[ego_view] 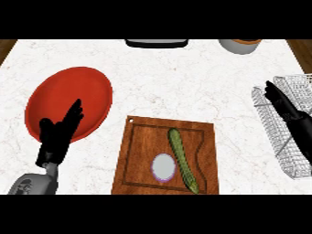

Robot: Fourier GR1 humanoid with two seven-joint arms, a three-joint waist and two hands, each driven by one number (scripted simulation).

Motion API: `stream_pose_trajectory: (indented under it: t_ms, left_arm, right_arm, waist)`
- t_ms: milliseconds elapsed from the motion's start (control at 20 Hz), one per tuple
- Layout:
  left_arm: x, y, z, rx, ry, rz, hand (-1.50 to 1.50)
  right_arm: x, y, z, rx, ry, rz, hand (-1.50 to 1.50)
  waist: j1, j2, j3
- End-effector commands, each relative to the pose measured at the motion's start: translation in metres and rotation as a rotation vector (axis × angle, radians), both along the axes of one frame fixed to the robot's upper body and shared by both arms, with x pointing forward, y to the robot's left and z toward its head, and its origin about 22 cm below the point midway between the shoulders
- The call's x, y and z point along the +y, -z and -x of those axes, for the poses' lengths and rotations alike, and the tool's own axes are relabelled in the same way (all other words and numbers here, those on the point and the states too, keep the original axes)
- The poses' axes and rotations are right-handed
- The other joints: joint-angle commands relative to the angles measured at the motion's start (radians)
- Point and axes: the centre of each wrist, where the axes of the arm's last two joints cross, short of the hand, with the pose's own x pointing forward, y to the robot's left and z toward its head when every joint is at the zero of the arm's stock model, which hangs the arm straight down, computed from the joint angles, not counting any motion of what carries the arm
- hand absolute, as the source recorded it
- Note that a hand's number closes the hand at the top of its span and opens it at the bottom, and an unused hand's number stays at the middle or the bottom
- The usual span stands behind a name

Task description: Pick the squash from the cutting board and place it in the tiered basket

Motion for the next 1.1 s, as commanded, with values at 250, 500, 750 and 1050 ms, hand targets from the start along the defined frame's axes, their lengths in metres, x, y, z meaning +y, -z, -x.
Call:
stream_pose_trajectory:
  t_ms: [250, 500, 750, 1050]
  left_arm:
    - [0.042, -0.066, -0.023, -0.314, -0.075, -0.281, 0.00]
    - [0.044, -0.052, -0.015, -0.262, -0.092, -0.267, 0.00]
    - [0.043, -0.053, -0.010, -0.264, -0.089, -0.253, 0.00]
    - [0.028, -0.069, -0.018, -0.294, -0.069, -0.264, 0.00]
  right_arm:
    - [0.090, 0.036, 0.013, 0.103, 0.152, -0.538, 1.50]
    - [0.041, 0.088, 0.058, 0.196, 0.787, -0.224, -1.50]
    - [0.072, 0.028, 0.101, 0.176, 0.720, -0.176, -1.50]
    - [0.055, -0.009, 0.099, 0.366, 0.445, 0.214, -1.50]
  waist:
    - [0.006, 0.009, 0.015]
    - [-0.037, 0.007, 0.009]
    - [-0.015, 0.008, 0.009]
    - [0.005, 0.009, 0.006]
